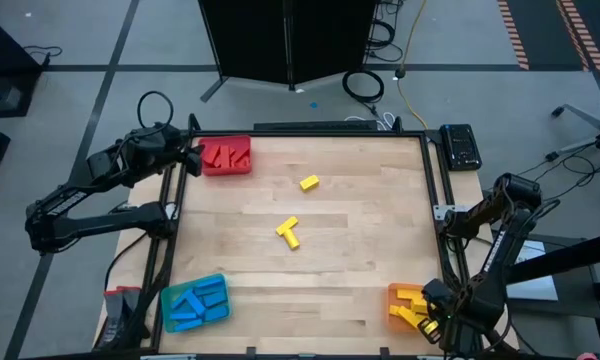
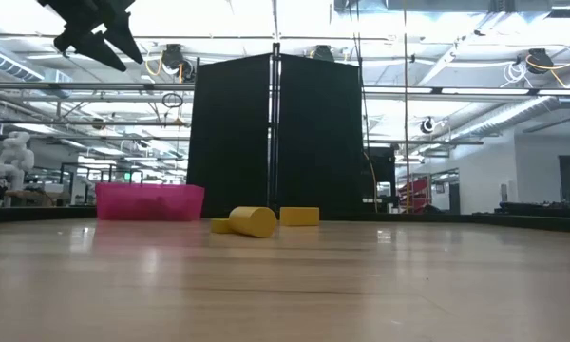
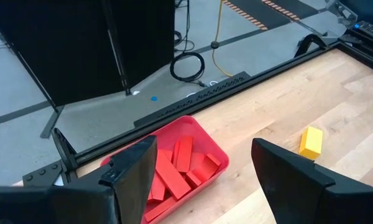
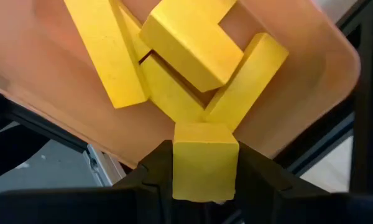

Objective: Sort blocks
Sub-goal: Put the yellow block into the orange bin

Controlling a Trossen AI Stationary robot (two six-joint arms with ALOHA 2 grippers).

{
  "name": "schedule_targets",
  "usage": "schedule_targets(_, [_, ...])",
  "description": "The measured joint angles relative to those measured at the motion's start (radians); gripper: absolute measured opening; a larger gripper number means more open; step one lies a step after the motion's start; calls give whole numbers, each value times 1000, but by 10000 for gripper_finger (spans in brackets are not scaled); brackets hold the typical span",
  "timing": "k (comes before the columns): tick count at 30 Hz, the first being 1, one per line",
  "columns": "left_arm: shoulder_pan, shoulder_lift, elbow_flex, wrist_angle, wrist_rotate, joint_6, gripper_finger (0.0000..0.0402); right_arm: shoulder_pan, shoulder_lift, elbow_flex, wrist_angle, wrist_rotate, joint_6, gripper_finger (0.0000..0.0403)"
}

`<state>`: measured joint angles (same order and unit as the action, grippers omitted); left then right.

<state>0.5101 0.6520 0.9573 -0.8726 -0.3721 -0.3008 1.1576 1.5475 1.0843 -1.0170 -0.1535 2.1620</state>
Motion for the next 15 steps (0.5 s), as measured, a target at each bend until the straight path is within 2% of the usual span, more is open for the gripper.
schedule_targets(4, [0,0,0,0,0,0,267,0,0,-19,30,0,0,116])
schedule_targets(10, [0,0,0,0,0,19,267,-11,0,-27,38,-2,-9,203])
schedule_targets(15, [0,0,0,0,0,19,267,-33,0,-27,38,7,-50,234])
